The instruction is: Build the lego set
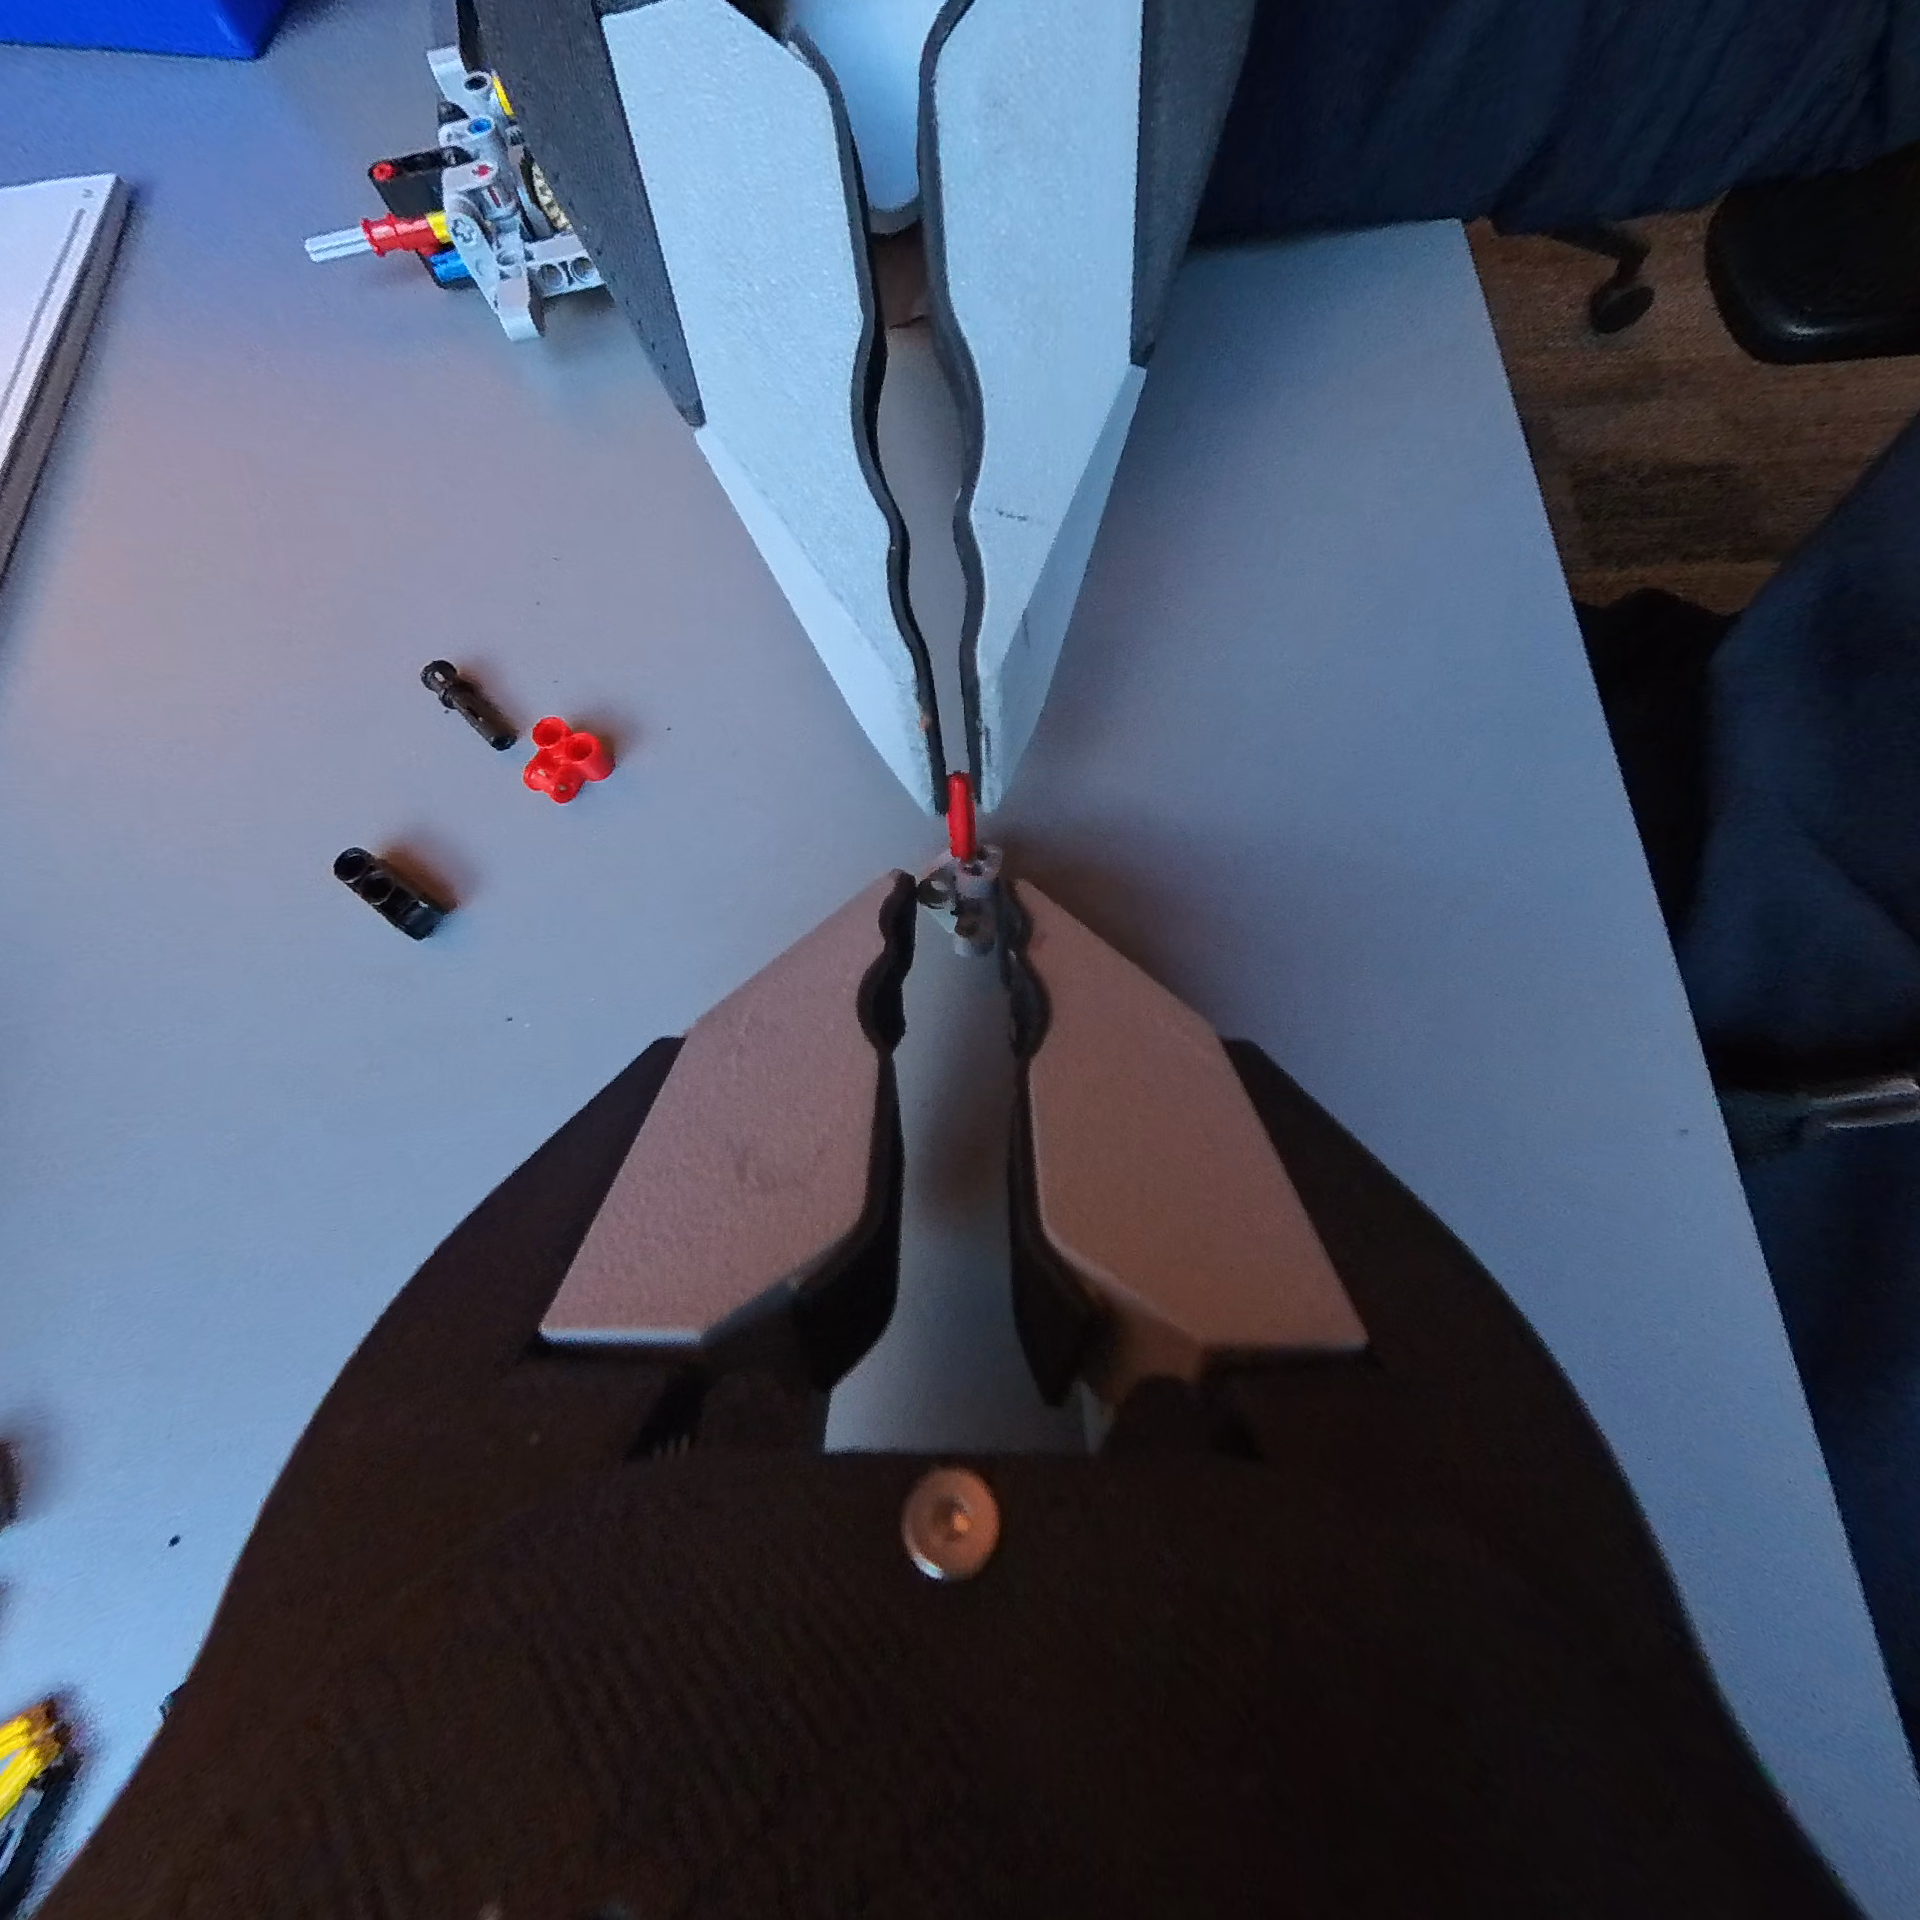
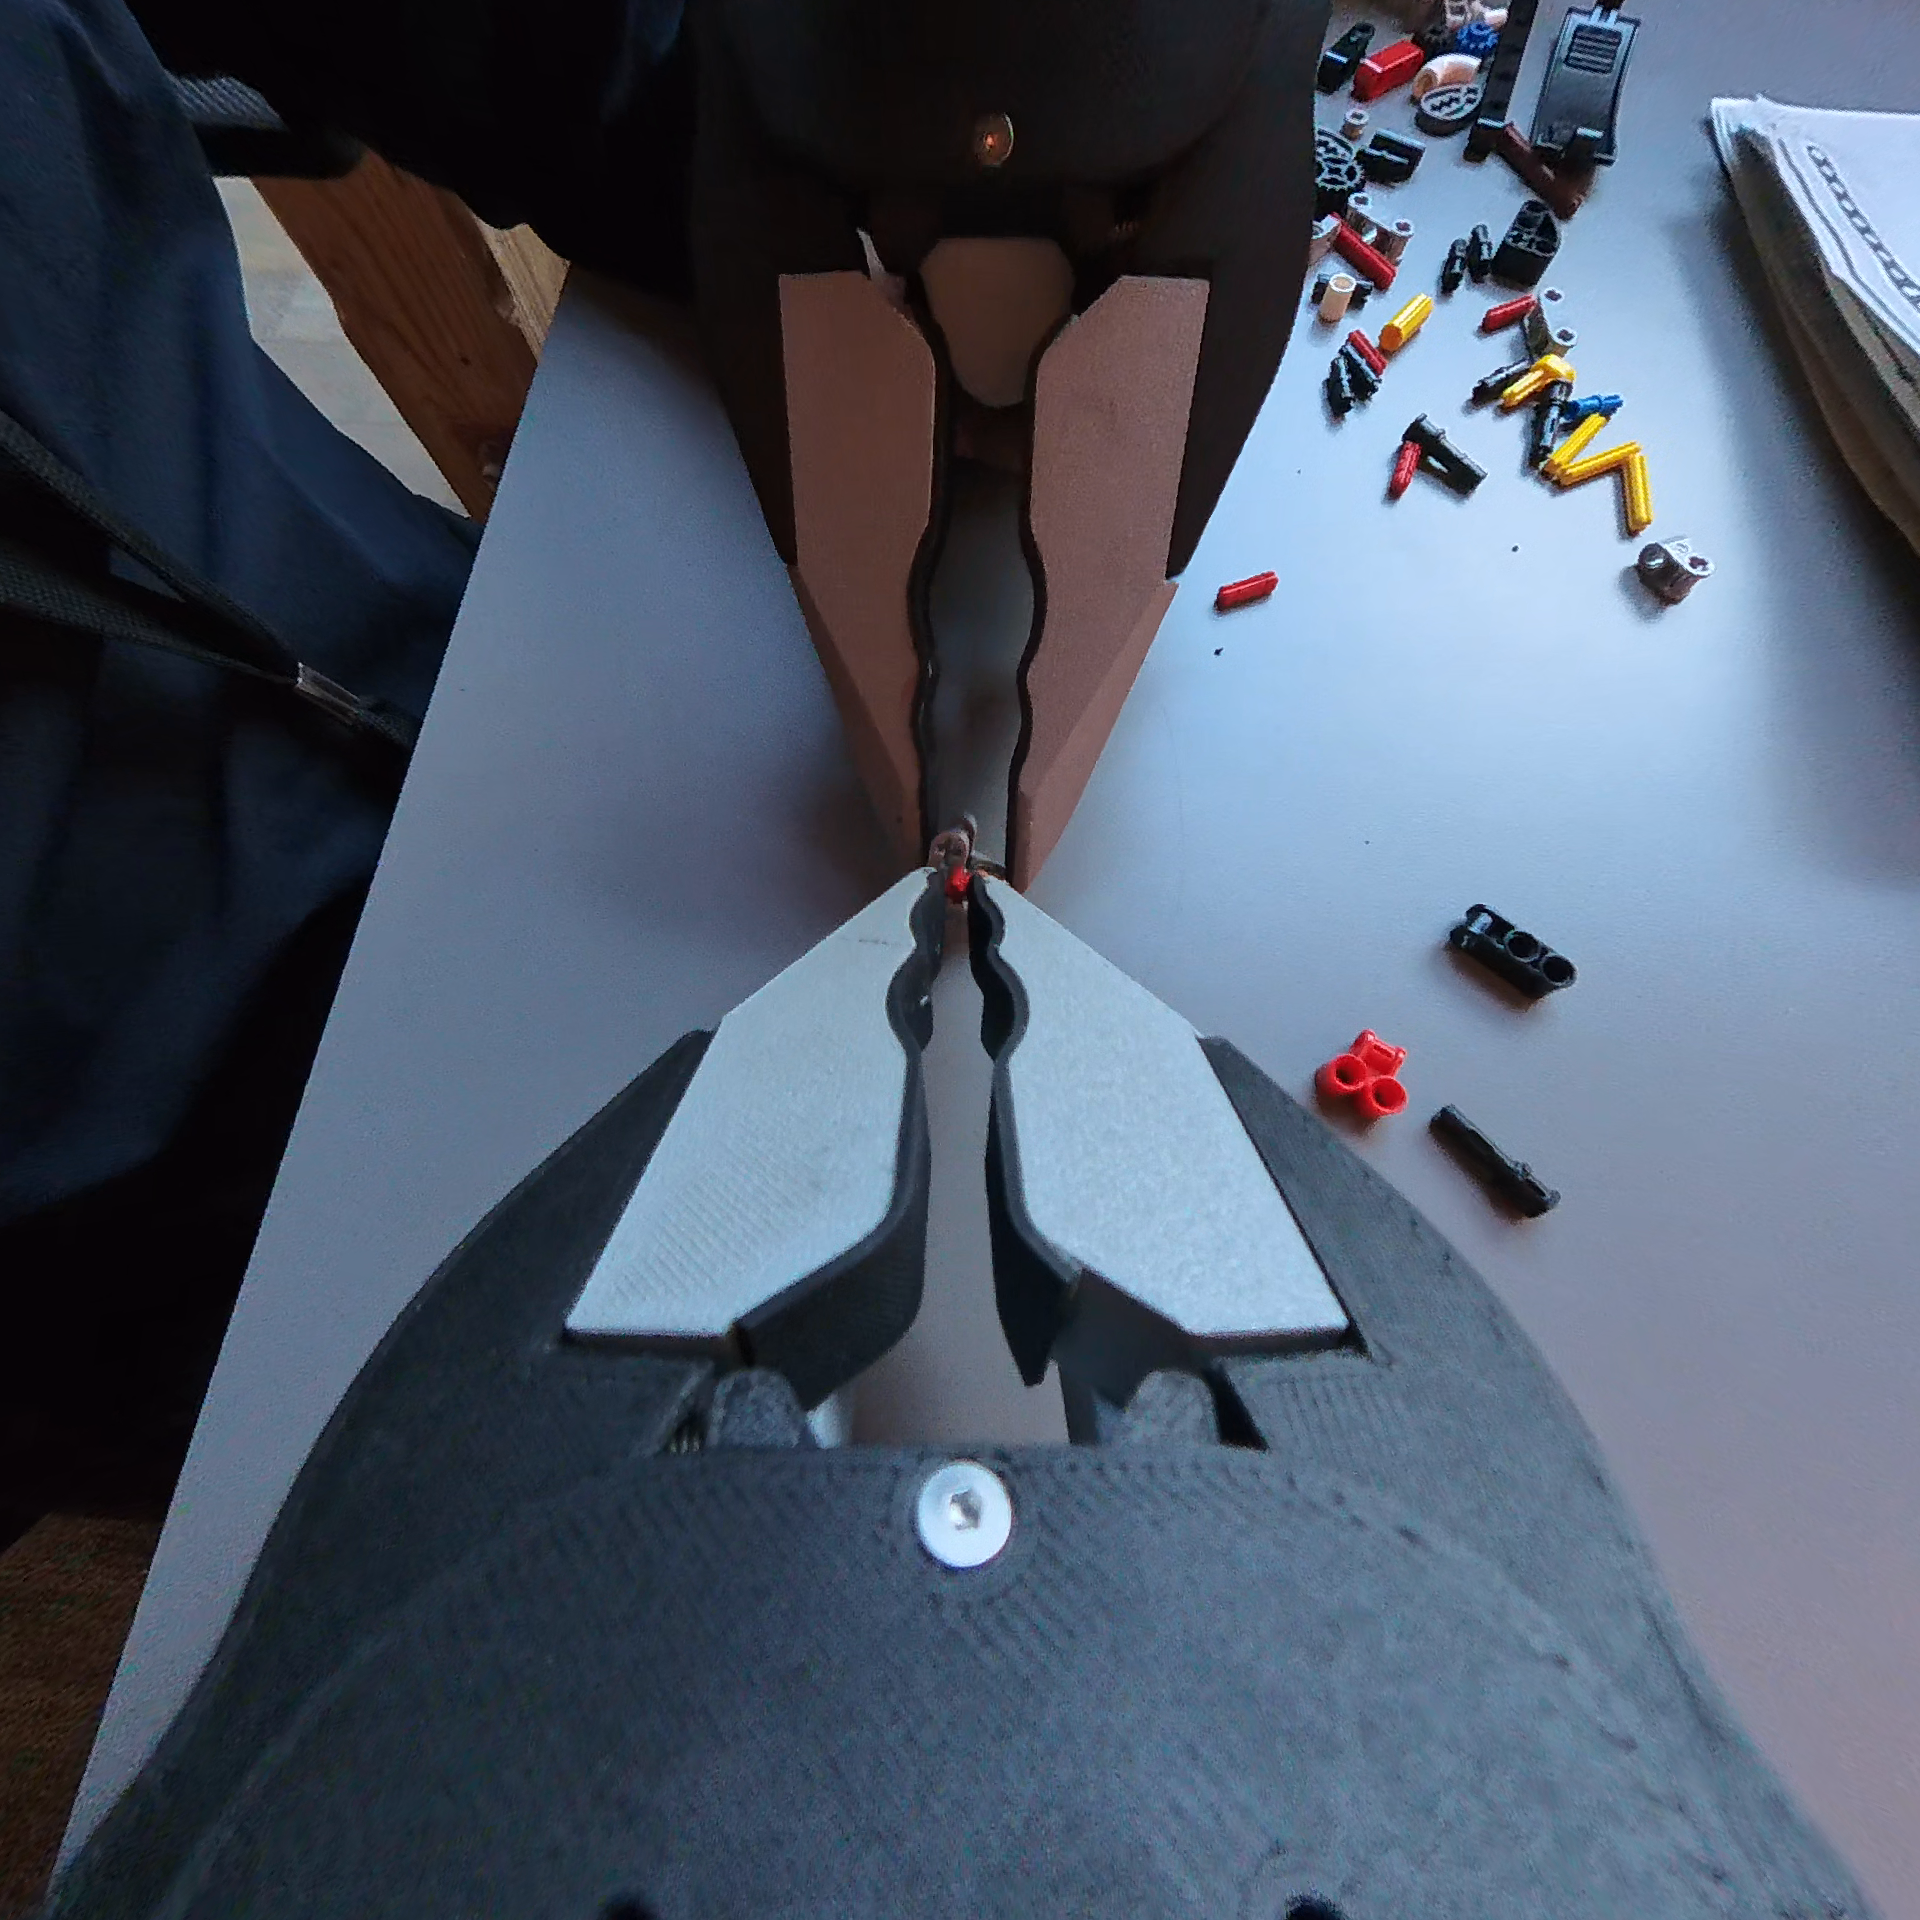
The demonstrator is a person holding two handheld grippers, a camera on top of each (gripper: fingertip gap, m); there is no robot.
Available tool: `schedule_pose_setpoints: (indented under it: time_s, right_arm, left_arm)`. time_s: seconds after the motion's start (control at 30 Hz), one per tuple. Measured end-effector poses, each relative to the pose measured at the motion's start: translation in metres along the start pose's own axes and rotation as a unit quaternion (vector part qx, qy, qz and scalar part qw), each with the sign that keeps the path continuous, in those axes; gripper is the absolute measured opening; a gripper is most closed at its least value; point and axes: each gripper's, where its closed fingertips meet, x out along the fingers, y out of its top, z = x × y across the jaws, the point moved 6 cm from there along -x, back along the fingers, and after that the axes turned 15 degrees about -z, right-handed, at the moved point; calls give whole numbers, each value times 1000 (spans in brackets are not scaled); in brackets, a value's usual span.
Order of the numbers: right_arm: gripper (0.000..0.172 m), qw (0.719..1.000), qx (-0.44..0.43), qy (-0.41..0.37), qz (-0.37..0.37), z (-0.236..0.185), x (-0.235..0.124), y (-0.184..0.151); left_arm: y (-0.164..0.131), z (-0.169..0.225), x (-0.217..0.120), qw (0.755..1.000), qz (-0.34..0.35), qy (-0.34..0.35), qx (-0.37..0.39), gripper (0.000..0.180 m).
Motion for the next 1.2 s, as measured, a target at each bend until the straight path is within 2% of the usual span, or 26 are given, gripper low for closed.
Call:
schedule_pose_setpoints:
  time_s: [0.17,0.37,0.6,0.9,1.07,1.2]
  right_arm:
    - [1,1000,2,-3,-6,1,1,-2]
    - [1,1000,5,-1,-12,2,3,-4]
    - [1,1000,16,-11,11,3,-3,-5]
    - [1,992,39,-22,118,5,-25,6]
    - [1,991,43,-36,124,8,-26,7]
    - [1,992,41,-35,116,7,-23,6]
  left_arm:
    - [0,-1,-1,1000,5,-1,-2,13]
    - [-4,-3,2,1000,-17,-1,-6,24]
    - [-3,-3,1,1000,-16,18,3,25]
    - [15,-8,-21,996,67,62,-9,12]
    - [20,-6,-22,995,91,40,-19,11]
    - [19,-9,-23,994,97,39,-31,3]
